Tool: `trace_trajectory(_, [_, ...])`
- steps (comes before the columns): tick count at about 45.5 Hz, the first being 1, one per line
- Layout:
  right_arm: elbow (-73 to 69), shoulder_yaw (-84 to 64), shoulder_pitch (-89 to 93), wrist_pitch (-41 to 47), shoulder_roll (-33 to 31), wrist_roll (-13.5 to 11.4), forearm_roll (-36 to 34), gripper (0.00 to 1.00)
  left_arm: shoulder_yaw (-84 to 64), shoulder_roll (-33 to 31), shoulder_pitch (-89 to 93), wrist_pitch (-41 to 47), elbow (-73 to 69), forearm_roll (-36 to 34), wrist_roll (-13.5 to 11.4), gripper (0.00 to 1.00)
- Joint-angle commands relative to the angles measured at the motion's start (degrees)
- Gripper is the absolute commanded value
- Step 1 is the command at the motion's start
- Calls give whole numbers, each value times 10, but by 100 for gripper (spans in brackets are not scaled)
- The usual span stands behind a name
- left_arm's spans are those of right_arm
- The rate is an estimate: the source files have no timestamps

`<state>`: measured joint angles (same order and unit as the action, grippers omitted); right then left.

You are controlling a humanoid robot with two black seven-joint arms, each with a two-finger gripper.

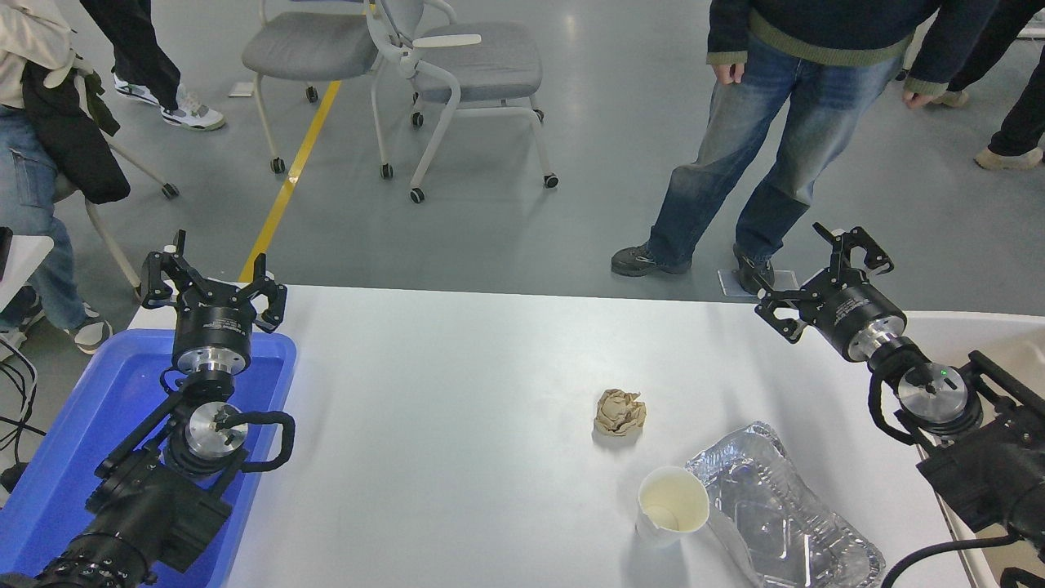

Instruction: Pick up paper cup place in dustbin

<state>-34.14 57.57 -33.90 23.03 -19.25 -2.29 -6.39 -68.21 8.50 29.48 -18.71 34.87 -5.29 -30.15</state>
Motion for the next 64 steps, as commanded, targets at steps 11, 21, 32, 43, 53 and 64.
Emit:
trace_trajectory(11, [-103,-20,17,-11,-47,-1,30,100,3,2,1,0,0,0,0,99])
trace_trajectory(21, [-177,-97,18,-25,-125,-1,81,100,3,2,1,0,-1,0,0,99])
trace_trajectory(32, [-311,-235,-14,-61,-264,0,97,100,3,2,1,0,0,0,0,99])
trace_trajectory(43, [-378,-481,-184,-58,-401,-1,151,100,4,3,1,0,0,0,0,99])
trace_trajectory(53, [-443,-718,-388,-54,-460,-1,204,100,4,3,1,0,0,0,0,99])
trace_trajectory(64, [-503,-966,-605,-48,-466,0,249,100,4,3,1,0,0,0,0,99])
